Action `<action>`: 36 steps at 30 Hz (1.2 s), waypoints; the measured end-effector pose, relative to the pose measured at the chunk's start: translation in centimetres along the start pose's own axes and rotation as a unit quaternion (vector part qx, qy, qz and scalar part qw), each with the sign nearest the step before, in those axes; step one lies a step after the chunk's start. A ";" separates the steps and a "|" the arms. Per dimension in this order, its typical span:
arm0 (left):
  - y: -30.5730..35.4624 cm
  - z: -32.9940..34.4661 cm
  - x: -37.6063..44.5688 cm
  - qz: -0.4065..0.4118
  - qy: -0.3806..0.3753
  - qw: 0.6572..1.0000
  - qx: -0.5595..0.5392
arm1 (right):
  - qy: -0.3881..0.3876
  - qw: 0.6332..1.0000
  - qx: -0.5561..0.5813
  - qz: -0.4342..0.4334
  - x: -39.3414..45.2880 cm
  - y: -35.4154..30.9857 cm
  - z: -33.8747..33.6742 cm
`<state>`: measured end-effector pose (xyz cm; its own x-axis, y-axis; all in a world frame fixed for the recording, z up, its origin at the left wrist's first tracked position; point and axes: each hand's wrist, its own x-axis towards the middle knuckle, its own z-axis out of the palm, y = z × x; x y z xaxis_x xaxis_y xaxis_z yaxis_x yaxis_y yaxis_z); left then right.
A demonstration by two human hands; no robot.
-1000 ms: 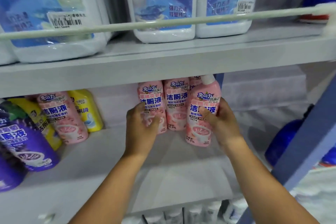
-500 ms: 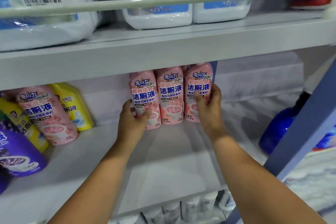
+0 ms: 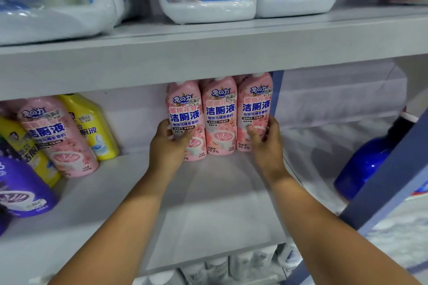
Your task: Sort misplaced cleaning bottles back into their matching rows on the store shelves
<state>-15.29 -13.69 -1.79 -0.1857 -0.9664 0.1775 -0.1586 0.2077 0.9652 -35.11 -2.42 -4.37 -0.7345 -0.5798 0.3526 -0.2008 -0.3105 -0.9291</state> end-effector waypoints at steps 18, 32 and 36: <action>-1.4 -4.3 -1.6 -0.017 -0.071 0.997 0.022 | 0.091 0.982 -0.166 0.006 -1.5 -0.3 0.9; -3.2 -28.9 -17.4 -0.093 0.236 0.967 -0.017 | -0.251 0.958 -0.072 0.117 -19.1 -3.4 16.9; -3.8 -33.9 -20.9 -0.117 0.293 0.949 0.006 | -0.316 0.932 -0.039 0.170 -23.7 -4.7 20.2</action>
<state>22.06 0.61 -2.66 0.4270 -0.9034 0.0386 -0.1411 -0.0244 0.9897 -3.61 -2.44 -6.09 -0.2401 -0.9707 0.0077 -0.0899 0.0144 -0.9958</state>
